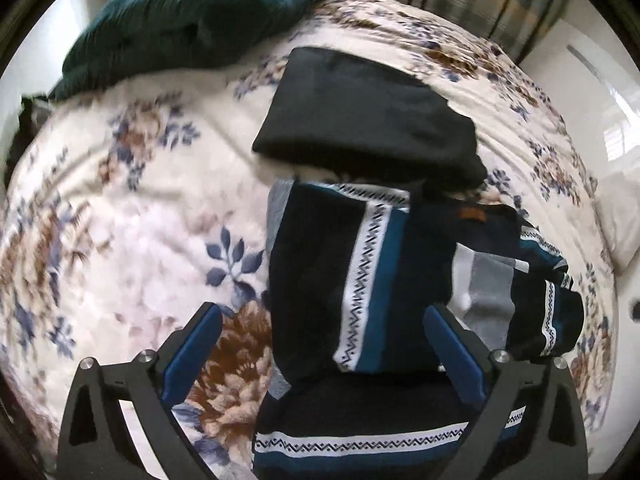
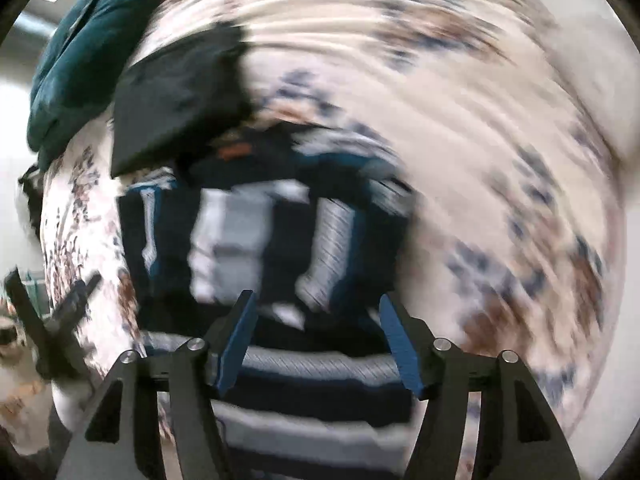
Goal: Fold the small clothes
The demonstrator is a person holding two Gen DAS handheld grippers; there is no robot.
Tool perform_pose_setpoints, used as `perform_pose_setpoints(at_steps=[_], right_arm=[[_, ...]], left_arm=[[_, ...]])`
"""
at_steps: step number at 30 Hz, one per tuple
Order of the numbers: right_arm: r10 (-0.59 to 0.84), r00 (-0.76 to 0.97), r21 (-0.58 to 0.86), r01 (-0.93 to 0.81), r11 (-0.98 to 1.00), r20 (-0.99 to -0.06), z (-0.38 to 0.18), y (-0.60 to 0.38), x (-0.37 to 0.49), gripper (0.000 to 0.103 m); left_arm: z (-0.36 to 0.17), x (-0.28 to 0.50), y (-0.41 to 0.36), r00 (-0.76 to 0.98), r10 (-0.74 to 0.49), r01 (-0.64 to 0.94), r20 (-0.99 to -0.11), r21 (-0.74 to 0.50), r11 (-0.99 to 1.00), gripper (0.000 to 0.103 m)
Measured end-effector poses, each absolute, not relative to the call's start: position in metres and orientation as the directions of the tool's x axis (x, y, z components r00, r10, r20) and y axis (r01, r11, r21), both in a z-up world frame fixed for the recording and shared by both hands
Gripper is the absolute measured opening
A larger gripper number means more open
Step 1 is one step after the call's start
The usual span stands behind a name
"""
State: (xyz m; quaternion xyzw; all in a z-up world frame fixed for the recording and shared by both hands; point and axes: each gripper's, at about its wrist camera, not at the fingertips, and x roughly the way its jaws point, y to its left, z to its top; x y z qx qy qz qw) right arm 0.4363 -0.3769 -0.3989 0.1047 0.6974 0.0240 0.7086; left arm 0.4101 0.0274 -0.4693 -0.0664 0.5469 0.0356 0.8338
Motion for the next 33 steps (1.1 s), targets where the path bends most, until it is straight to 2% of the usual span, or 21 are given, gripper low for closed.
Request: perform_pose_setpoints(at_steps=[6,13,15,16,18,19,21,23,25,33], right_arm=[[0.186,0.007,0.183,0.201,0.962,-0.983,-0.39,-0.493,0.361,0.065],[0.218,-0.07,0.202,0.19,0.961,-0.973,-0.43,-0.577,0.323,0.065],[0.22,-0.091,0.203,0.165,0.965,-0.971,-0.442,-0.591,0.319,0.065],[0.221,-0.098,0.204,0.154,0.967,-0.97,-0.446,-0.595,0.32,0.065],[0.223,-0.103,0.207,0.141,0.968,-0.969,-0.456,-0.601,0.323,0.065],[0.226,-0.108,0.21,0.138,0.968,-0.968,-0.462,-0.604,0.327,0.065],[0.253,-0.111,0.238,0.131,0.962,-0.961,-0.473,-0.605,0.337,0.065],[0.283,-0.111,0.27,0.121,0.955,-0.953,-0.483,-0.599,0.353,0.065],[0.326,-0.095,0.314,0.119,0.942,-0.941,-0.495,-0.591,0.376,0.065],[0.559,-0.004,0.547,0.197,0.813,-0.829,-0.546,-0.542,0.499,0.065]], left_arm=[[-0.451,0.35,-0.052,0.364,-0.079,-0.047,-0.928,-0.103,0.994,0.103],[-0.504,0.223,-0.233,0.067,-0.195,0.024,-0.979,-0.193,0.981,0.102],[-0.524,0.193,-0.276,-0.002,-0.216,0.046,-0.976,-0.216,0.975,0.094],[-0.54,0.174,-0.301,-0.058,-0.235,0.066,-0.97,-0.239,0.969,0.088],[-0.564,0.15,-0.332,-0.129,-0.234,0.097,-0.964,-0.247,0.964,0.071],[-0.573,0.141,-0.342,-0.154,-0.231,0.104,-0.961,-0.248,0.963,0.057],[-0.598,0.126,-0.359,-0.196,-0.205,0.127,-0.959,-0.232,0.964,0.044],[-0.612,0.119,-0.367,-0.174,-0.156,0.156,-0.972,-0.184,0.971,0.025],[-0.607,0.119,-0.363,-0.122,-0.172,0.146,-0.978,-0.189,0.971,0.005],[-0.559,0.118,-0.327,-0.004,-0.254,0.072,-0.967,-0.254,0.965,0.004]])
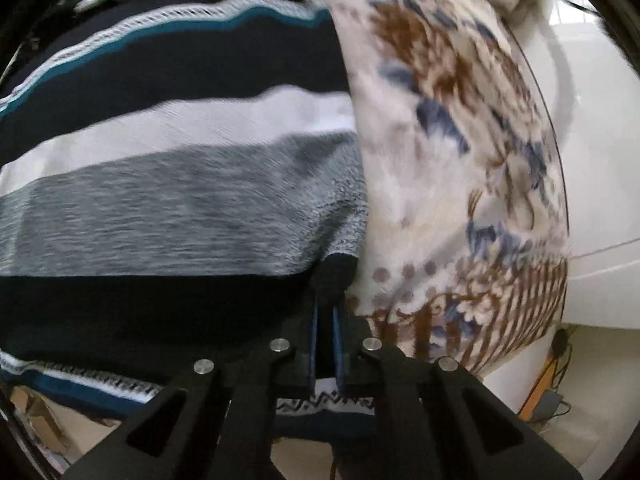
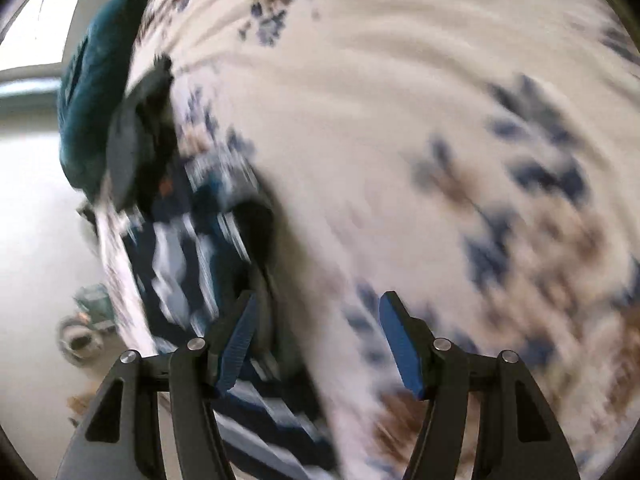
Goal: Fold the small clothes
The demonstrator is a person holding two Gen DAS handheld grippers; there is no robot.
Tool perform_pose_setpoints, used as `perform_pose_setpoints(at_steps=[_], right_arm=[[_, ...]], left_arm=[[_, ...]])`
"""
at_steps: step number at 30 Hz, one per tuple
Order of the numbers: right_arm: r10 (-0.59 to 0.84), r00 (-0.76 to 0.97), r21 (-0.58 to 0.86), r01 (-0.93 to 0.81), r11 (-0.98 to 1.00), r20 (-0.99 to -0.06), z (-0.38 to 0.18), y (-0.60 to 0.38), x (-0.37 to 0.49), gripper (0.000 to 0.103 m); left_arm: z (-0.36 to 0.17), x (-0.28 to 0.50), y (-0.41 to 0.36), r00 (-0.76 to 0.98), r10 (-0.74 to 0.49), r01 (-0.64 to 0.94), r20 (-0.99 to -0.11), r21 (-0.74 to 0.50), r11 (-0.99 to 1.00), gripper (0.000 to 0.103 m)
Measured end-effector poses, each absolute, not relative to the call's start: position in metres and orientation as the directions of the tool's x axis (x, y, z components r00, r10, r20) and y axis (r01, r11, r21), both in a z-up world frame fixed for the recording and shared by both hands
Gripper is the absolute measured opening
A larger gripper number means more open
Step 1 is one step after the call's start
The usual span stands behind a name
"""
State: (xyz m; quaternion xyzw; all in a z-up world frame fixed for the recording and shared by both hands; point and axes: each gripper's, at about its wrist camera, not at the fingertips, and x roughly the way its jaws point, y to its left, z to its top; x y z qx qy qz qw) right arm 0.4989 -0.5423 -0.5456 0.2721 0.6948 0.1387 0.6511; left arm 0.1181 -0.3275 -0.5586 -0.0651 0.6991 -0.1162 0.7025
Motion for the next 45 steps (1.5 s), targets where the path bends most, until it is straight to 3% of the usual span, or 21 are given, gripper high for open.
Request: perform_pose_setpoints(at_steps=[3,6,7,8,9,15,20,29,36,45], right_arm=[[0.629,0.015,0.61,0.258,0.749,-0.778,-0.567,-0.525,0.539,0.065],[0.657,-0.028,0.623,0.29,0.726,-0.753,-0.589,-0.5,0.567,0.059],[0.656,-0.059,0.617,0.283,0.734,-0.753,-0.593,-0.491,0.57,0.048],[0.645,-0.085,0.605,0.275,0.747,-0.759,-0.596,-0.481,0.572,0.02],[0.626,-0.1,0.587,0.258,0.767,-0.774,-0.597,-0.472,0.574,0.014],[0.522,-0.048,0.504,0.201,0.84,-0.852,-0.552,-0.439,0.578,0.01],[0.449,-0.047,0.446,0.054,0.893,-0.893,-0.486,-0.389,0.584,0.01],[0.338,-0.052,0.342,-0.18,0.922,-0.94,-0.404,-0.201,0.59,0.009],[0.2,-0.048,0.205,-0.316,0.926,-0.979,-0.435,-0.016,0.583,0.009],[0.008,-0.097,0.042,-0.356,0.934,-0.995,-0.522,0.072,0.577,0.013]], left_arm=[[-0.541,0.121,-0.318,0.043,-0.25,0.053,-0.967,-0.248,0.967,0.004],[-0.528,0.123,-0.305,0.082,-0.255,0.016,-0.963,-0.255,0.967,0.004],[-0.525,0.122,-0.296,0.094,-0.259,-0.001,-0.961,-0.26,0.966,0.004],[-0.522,0.123,-0.289,0.102,-0.263,-0.017,-0.959,-0.266,0.964,0.004],[-0.518,0.122,-0.278,0.109,-0.265,-0.034,-0.958,-0.27,0.962,0.004],[-0.482,0.114,-0.217,0.184,-0.282,-0.134,-0.942,-0.309,0.942,0.004],[-0.451,0.1,-0.152,0.271,-0.271,-0.249,-0.924,-0.339,0.907,0.004],[-0.452,0.054,-0.007,0.343,-0.218,-0.517,-0.913,-0.378,0.768,0.004],[-0.499,0.034,0.074,0.325,-0.228,-0.607,-0.918,-0.387,0.694,0.004],[-0.581,0.022,0.124,0.23,-0.361,-0.646,-0.904,-0.419,0.639,0.009]])
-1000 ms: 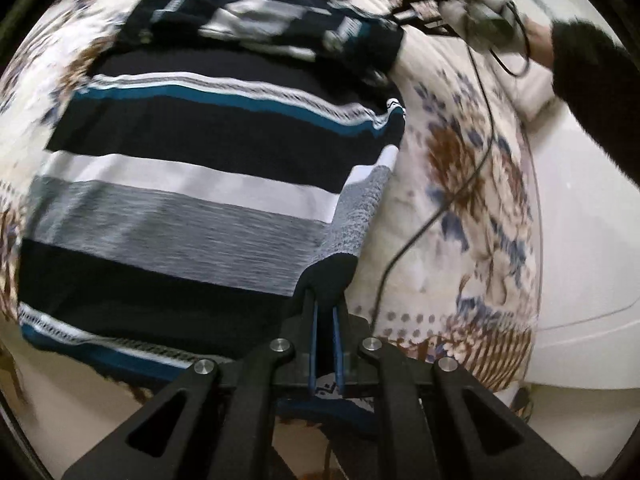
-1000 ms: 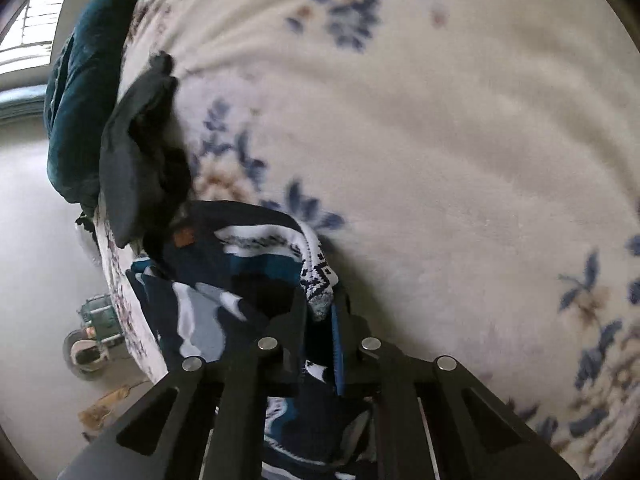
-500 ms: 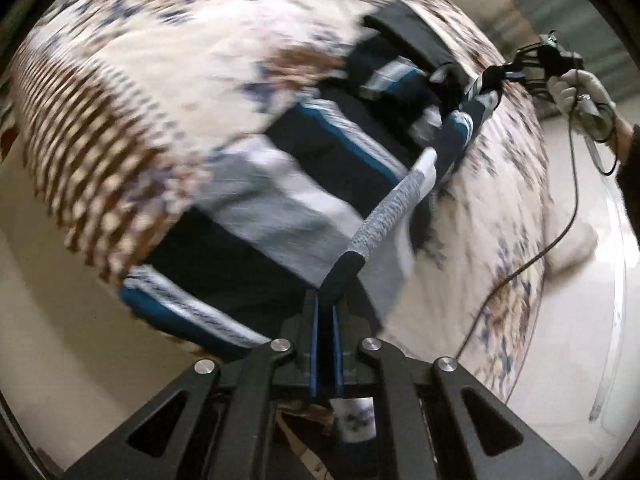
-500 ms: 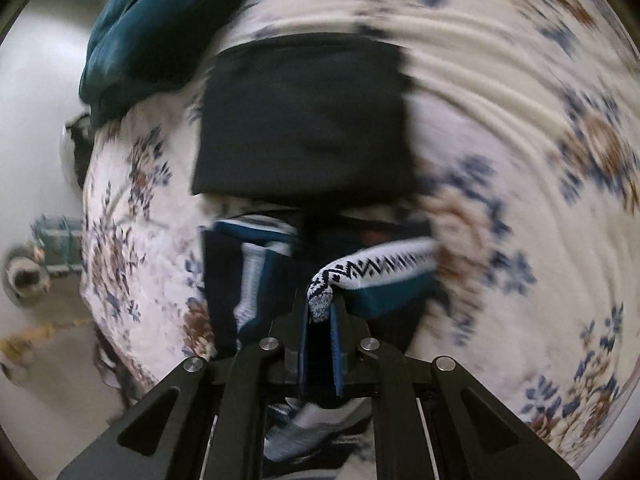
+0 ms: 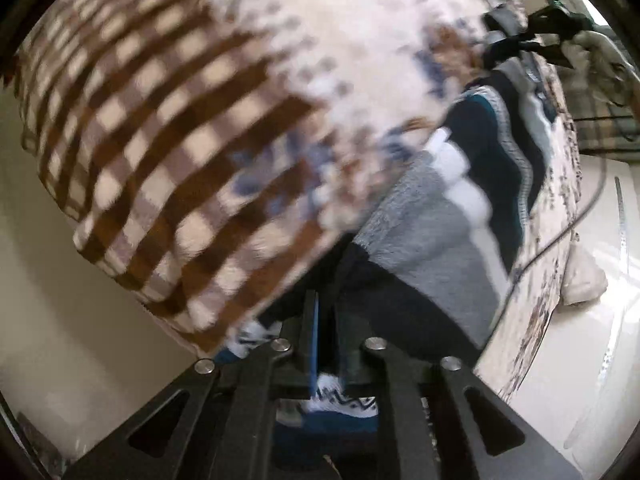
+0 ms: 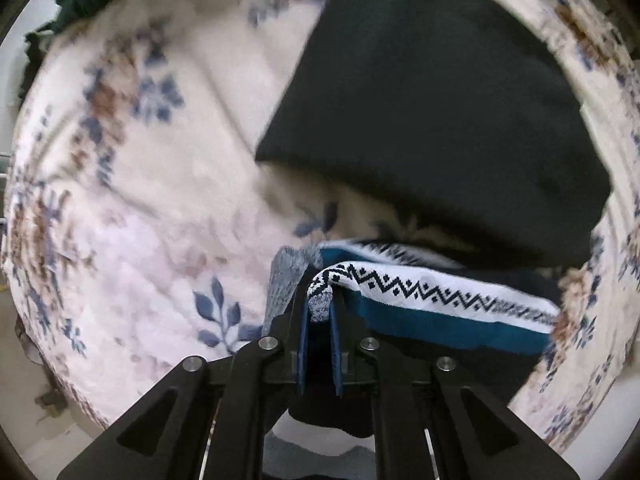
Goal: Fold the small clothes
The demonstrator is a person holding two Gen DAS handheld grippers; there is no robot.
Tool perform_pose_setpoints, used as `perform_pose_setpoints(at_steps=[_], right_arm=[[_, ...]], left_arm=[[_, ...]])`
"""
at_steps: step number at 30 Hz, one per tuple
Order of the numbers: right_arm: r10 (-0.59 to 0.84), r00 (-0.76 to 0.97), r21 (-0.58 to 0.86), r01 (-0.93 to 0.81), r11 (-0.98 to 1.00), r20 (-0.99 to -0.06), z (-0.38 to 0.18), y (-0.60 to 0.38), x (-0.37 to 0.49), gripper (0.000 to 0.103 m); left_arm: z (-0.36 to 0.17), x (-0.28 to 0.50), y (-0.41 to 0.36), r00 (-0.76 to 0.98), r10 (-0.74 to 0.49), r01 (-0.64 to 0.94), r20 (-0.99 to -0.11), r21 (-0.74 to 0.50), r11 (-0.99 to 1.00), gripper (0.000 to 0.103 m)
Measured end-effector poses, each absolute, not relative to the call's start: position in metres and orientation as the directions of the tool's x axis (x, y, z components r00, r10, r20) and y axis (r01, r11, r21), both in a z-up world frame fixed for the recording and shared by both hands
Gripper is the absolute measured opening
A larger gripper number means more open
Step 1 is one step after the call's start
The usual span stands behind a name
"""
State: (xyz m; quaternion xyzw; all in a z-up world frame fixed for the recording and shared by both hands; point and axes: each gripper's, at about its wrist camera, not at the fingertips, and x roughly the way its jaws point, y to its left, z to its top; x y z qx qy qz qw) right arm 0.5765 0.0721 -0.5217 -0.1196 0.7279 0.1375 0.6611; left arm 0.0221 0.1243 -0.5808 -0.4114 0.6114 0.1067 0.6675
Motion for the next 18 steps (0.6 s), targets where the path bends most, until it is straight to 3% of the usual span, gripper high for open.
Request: perform_pose_setpoints(at_steps=[3,5,10,13,16,18], right_arm=[[0.097,-0.144,0.14,-0.33,0.933,-0.985,-0.519,0.061,0.56,0.028],[0.136,-0.163,0.185,-0.345,0.92,-0.977,-0.509,0.044,0.535,0.051],[0.164,-0.237,0.245,-0.369,0.897,-0.958,-0.492,-0.033,0.424,0.052],[0.135,-0.342,0.249,-0.317,0.915,-0.93,-0.51,-0.093,0.332,0.052],[0.137,-0.461,0.26,-0.213,0.942,-0.877,-0.539,-0.145,0.244,0.052],[0.165,-0.526,0.277,-0.14,0.951,-0.834,-0.558,-0.17,0.195,0.052]], left_arm=[[-0.592,0.012,0.13,0.173,-0.404,-0.623,-0.898,-0.418,0.661,0.017],[-0.591,-0.001,0.133,0.115,-0.391,-0.595,-0.913,-0.379,0.709,0.039],[-0.59,-0.031,0.147,-0.01,-0.384,-0.567,-0.923,-0.311,0.763,0.042],[-0.574,-0.028,0.158,0.062,-0.425,-0.597,-0.903,-0.375,0.71,0.043],[-0.56,-0.008,0.151,0.148,-0.474,-0.582,-0.868,-0.464,0.668,0.057],[-0.564,0.008,0.134,0.134,-0.484,-0.554,-0.865,-0.47,0.687,0.058]])
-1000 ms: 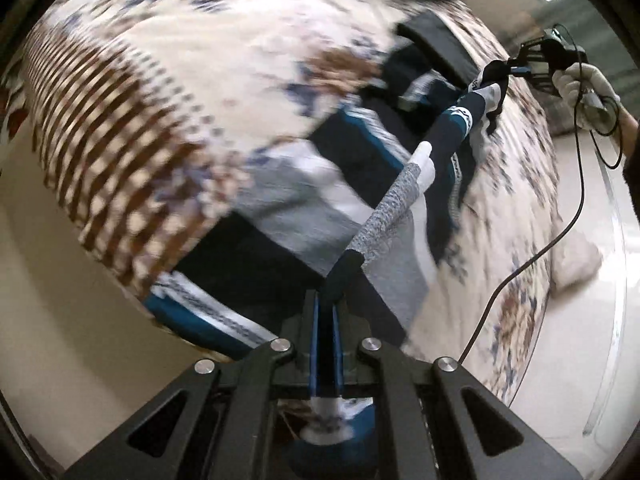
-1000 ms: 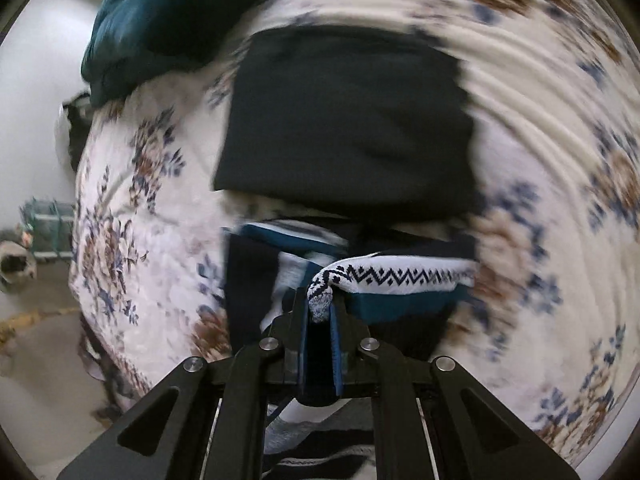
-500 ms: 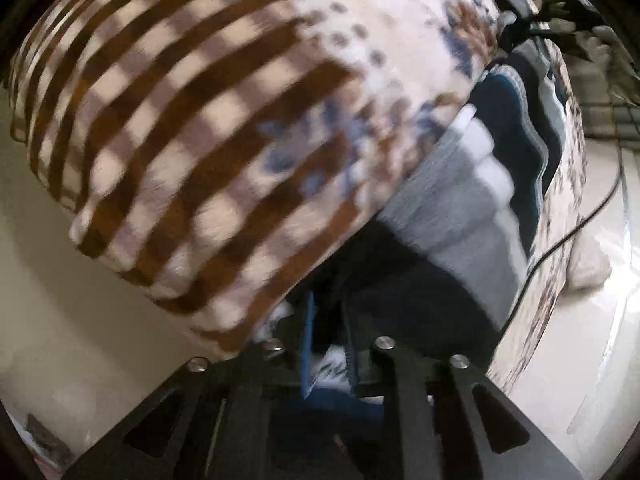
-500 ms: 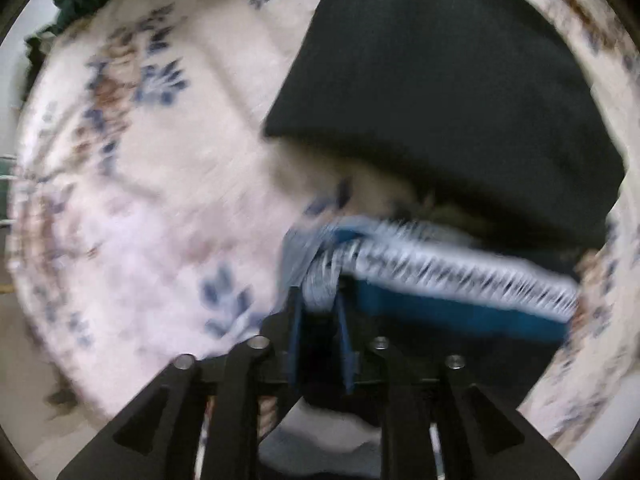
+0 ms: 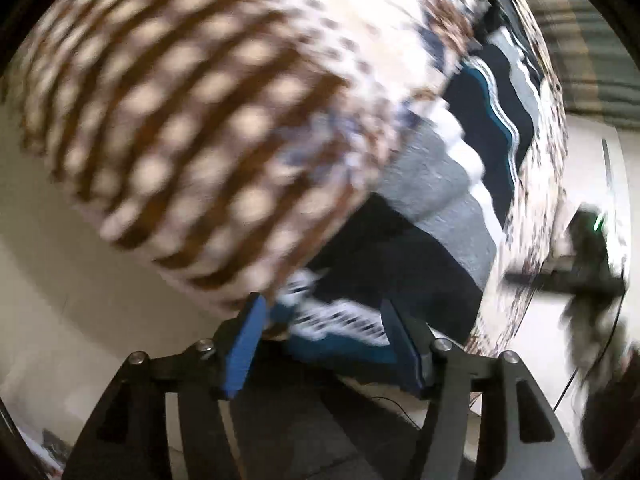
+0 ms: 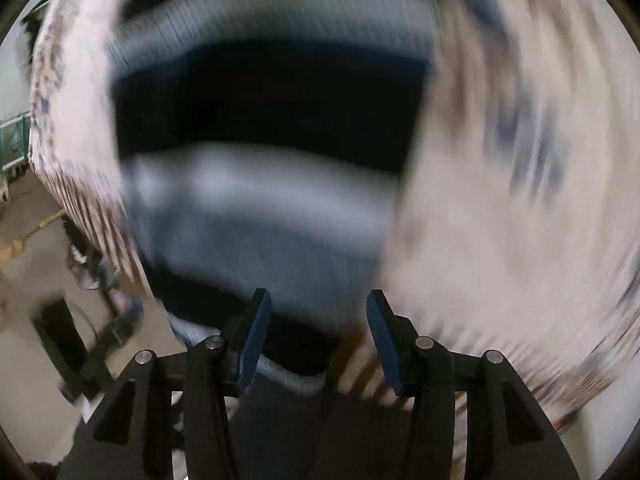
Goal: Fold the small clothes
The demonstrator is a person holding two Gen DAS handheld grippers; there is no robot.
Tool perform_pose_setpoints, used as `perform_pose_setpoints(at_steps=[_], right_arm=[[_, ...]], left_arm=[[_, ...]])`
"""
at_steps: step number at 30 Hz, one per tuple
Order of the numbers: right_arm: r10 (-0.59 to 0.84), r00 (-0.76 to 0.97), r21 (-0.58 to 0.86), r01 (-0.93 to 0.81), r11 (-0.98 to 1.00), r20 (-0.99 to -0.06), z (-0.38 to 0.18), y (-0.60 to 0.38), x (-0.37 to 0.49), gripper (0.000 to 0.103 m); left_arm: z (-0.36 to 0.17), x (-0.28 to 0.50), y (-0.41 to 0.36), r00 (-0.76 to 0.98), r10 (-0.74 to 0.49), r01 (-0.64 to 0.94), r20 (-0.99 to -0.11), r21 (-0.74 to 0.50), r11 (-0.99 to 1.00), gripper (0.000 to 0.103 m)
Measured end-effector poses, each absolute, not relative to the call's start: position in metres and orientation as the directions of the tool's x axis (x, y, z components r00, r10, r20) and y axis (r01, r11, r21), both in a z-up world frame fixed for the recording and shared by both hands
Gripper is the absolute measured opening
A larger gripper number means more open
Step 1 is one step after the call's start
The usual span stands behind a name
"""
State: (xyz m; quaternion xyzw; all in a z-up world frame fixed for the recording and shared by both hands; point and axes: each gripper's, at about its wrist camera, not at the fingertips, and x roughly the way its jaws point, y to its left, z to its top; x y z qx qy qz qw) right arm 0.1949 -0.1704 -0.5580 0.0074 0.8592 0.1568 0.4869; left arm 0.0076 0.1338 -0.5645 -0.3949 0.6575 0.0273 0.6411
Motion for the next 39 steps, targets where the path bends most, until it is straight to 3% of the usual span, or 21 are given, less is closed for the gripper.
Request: perform_pose_setpoints(at_steps=[3,4,5,6,8,13,14,18,21,22,23,25,32,39], right_arm=[[0.21,-0.576,0.294,-0.055,0.954,-0.79,-0.581,-0.196,0.137,0.052],[0.24,-0.582,0.307,-0.018,0.951,-0.777,-0.587,-0.203,0.121,0.052],[0.264,-0.578,0.317,0.011,0.949,-0.772,-0.59,-0.208,0.112,0.052],[0.294,-0.569,0.331,0.039,0.943,-0.768,-0.593,-0.212,0.102,0.049],[0.34,-0.534,0.358,0.075,0.931,-0.774,-0.594,-0.217,0.09,0.006],[0.36,-0.474,0.39,0.037,0.92,-0.804,-0.579,-0.211,0.067,0.006],[0.359,-0.473,0.396,0.023,0.918,-0.805,-0.578,-0.21,0.063,0.006],[0.291,-0.493,0.342,-0.013,0.94,-0.82,-0.6,-0.208,0.051,0.006],[0.333,-0.523,0.379,0.021,0.925,-0.784,-0.595,-0.21,0.06,0.013],[0.351,-0.516,0.397,0.024,0.917,-0.781,-0.591,-0.214,0.067,0.024],[0.368,-0.5,0.413,0.023,0.91,-0.784,-0.581,-0.219,0.075,0.044],[0.402,-0.434,0.44,0.016,0.898,-0.806,-0.555,-0.235,0.096,0.057],[0.483,-0.189,0.474,0.096,0.875,-0.855,-0.499,-0.265,0.219,0.057],[0.477,0.073,0.481,0.22,0.849,-0.876,-0.489,-0.299,0.385,0.057]], left_arm=[[-0.575,0.022,0.107,0.069,-0.457,-0.506,-0.887,-0.426,0.75,0.055],[-0.577,0.024,0.097,0.05,-0.423,-0.481,-0.905,-0.393,0.784,0.039],[-0.576,0.026,0.092,0.038,-0.402,-0.469,-0.915,-0.372,0.801,0.009],[-0.576,0.024,0.089,0.027,-0.391,-0.467,-0.92,-0.357,0.809,0.008],[-0.568,0.021,0.089,0.044,-0.354,-0.474,-0.934,-0.331,0.816,0.007],[-0.542,0.02,0.103,0.065,-0.256,-0.461,-0.964,-0.257,0.849,0.006],[-0.548,0.019,0.112,0.048,-0.24,-0.463,-0.97,-0.235,0.855,0.0],[-0.578,0.008,0.141,-0.051,-0.215,-0.516,-0.975,-0.159,0.842,0.0],[-0.557,0.01,0.156,0.011,-0.252,-0.531,-0.968,-0.219,0.818,0.005],[-0.544,0.015,0.158,0.03,-0.247,-0.525,-0.968,-0.226,0.82,0.016],[-0.531,0.024,0.16,0.062,-0.258,-0.525,-0.964,-0.251,0.813,0.039],[-0.508,0.045,0.164,0.146,-0.291,-0.525,-0.946,-0.323,0.787,0.068],[-0.48,0.226,0.164,0.402,-0.383,-0.411,-0.832,-0.538,0.736,0.069],[-0.514,0.419,0.142,0.4,-0.45,-0.276,-0.798,-0.573,0.772,0.069]])
